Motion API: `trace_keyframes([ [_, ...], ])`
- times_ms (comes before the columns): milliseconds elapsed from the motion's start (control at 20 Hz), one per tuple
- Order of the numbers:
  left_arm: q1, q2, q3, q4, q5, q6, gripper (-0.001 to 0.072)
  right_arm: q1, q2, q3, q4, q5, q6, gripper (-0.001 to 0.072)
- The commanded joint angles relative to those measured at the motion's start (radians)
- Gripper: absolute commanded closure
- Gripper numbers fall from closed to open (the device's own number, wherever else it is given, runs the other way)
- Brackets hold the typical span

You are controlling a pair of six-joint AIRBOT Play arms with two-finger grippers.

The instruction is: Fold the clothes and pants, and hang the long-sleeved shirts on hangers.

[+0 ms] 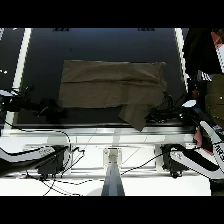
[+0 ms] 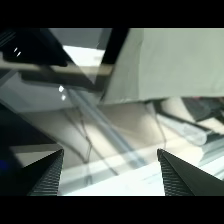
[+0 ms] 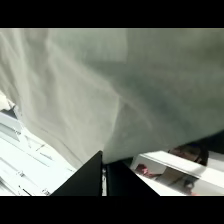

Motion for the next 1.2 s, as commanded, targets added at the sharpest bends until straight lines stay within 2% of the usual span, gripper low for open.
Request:
trace_keyframes([
  [0, -0.018, -0.001, -0.003, -0.084, 0.074, 0.038, 0.0072, 0.001, 0.001, 0.0, 0.006, -0.034, -0.009, 0.07],
  [100, -0.057, -0.002, -0.003, -0.101, 0.154, 0.042, 0.0076, 0.001, 0.001, 0.0, 0.006, -0.047, -0.008, 0.0699],
  [250, -0.134, -0.034, -0.002, -0.104, 0.188, 0.042, 0.0399, 0.001, 0.001, 0.003, 0.006, -0.045, -0.008, 0.07],
  [350, -0.173, -0.051, -0.002, -0.103, 0.189, 0.042, 0.0521, 0.001, 0.001, 0.028, 0.005, -0.026, -0.008, 0.07],
  [400, -0.185, -0.053, -0.001, -0.103, 0.189, 0.043, 0.0623, 0.001, 0.001, 0.047, 0.005, -0.018, -0.008, 0.0699],
  [450, -0.19, -0.051, 0.003, -0.103, 0.185, 0.044, 0.0692, 0.001, 0.001, 0.074, 0.005, -0.004, -0.008, 0.07],
  [600, -0.186, -0.037, 0.063, -0.114, 0.112, 0.126, 0.0692, 0.001, 0.001, 0.183, 0.011, 0.079, -0.008, 0.07],
  [650, -0.18, -0.034, 0.1, -0.153, 0.075, 0.169, 0.0691, 0.001, 0.001, 0.227, 0.023, 0.095, -0.008, 0.07],
  [750, -0.17, -0.034, 0.164, -0.311, 0.074, 0.201, 0.0692, 0.001, 0.001, 0.297, 0.1, 0.062, -0.007, 0.07],
  [900, -0.187, -0.035, 0.199, -0.663, 0.26, 0.254, 0.0692, 0.024, 0.001, 0.369, 0.331, -0.202, -0.004, 0.0701],
  [1050, -0.267, -0.045, 0.199, -0.818, 0.554, 0.267, 0.0693, 0.125, -0.006, 0.438, 0.338, -0.641, 0.048, 0.0702],
  [1150, -0.332, -0.061, 0.2, -0.904, 0.725, 0.267, 0.0693, 0.176, -0.047, 0.504, 0.337, -0.797, 0.056, 0.0702],
])
